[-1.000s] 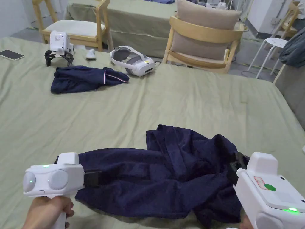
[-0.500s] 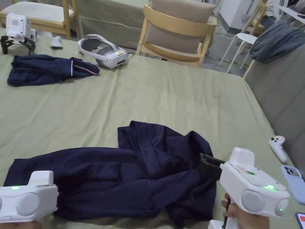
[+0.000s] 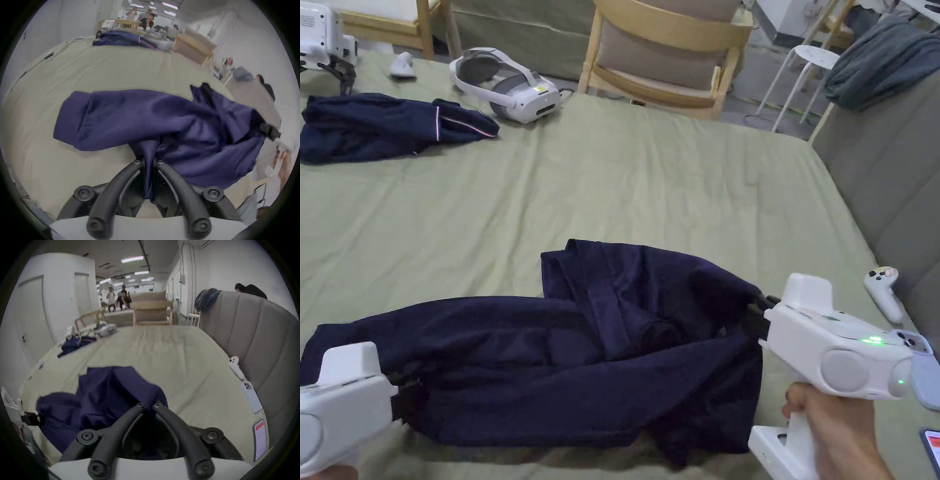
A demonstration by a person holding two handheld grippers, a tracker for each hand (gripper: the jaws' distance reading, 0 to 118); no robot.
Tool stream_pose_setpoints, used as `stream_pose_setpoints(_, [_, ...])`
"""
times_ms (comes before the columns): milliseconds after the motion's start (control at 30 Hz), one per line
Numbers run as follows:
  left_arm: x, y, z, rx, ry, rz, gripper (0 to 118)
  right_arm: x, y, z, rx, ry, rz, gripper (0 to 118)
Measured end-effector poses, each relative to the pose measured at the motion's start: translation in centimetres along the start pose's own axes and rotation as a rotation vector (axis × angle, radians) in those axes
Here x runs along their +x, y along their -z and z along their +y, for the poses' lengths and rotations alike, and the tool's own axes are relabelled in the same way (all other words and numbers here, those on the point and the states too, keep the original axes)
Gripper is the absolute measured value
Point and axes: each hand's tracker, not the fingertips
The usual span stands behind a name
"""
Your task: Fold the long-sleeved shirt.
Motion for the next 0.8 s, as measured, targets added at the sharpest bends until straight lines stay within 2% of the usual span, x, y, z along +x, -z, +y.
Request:
stream_pose_setpoints(33, [0.5,-1.3,0.5,0.047,0.008,-0.018,13,0.7,0.0,0.4,0.014,0.065,0.018,1])
stream_pose_setpoints(100, [1.7,-4.1,2.2,0.121,0.045,-0.038,13,0.6,-1.6,2.3,0.072,0.089,0.057,1])
stream_pose_setpoints(333, [5.3,-15.9,11.7,0.455,0.111,-0.141,13,-3.1,-9.9,10.9,0.293,0.031,0.133,1])
stream_pose_setpoints(467, [7.6,-22.5,18.1,0.594,0.170,-0.148,13,-4.9,-13.2,16.5,0.364,0.035,0.192,1])
stream_pose_setpoints(567, [9.1,-26.8,22.2,0.678,0.185,-0.158,13,-7.1,-16.6,21.1,0.430,-0.037,0.198,1])
stream_pose_setpoints(667, [10.2,-30.2,26.4,0.740,0.196,-0.136,13,-8.1,-19.4,25.6,0.477,-0.015,0.204,1])
stream_pose_setpoints(800, [12.1,-33.7,31.5,0.777,0.205,-0.137,13,-8.6,-22.9,31.7,0.554,-0.036,0.136,1])
